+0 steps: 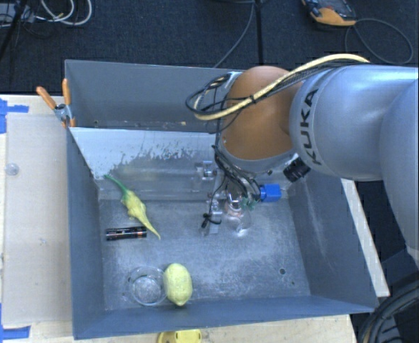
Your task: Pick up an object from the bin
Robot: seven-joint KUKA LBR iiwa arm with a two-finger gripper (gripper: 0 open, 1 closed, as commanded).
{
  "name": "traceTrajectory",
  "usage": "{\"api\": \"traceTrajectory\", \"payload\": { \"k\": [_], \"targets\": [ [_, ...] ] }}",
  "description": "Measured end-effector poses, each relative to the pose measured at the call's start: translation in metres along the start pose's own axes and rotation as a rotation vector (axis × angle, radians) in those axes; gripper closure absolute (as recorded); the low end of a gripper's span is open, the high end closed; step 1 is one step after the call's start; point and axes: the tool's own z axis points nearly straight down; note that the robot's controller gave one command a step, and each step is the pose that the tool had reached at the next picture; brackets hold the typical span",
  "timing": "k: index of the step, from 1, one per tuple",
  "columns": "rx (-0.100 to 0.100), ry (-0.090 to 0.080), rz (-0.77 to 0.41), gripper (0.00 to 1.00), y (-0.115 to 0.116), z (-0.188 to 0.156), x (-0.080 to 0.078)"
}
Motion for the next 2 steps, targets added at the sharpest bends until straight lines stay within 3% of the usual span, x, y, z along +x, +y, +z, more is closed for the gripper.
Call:
{"api": "traceTrajectory", "payload": {
  "k": [2],
  "targets": [
    [0.002,-0.002,-0.048,0.00,0.010,-0.014,0.000]
  ]
}}
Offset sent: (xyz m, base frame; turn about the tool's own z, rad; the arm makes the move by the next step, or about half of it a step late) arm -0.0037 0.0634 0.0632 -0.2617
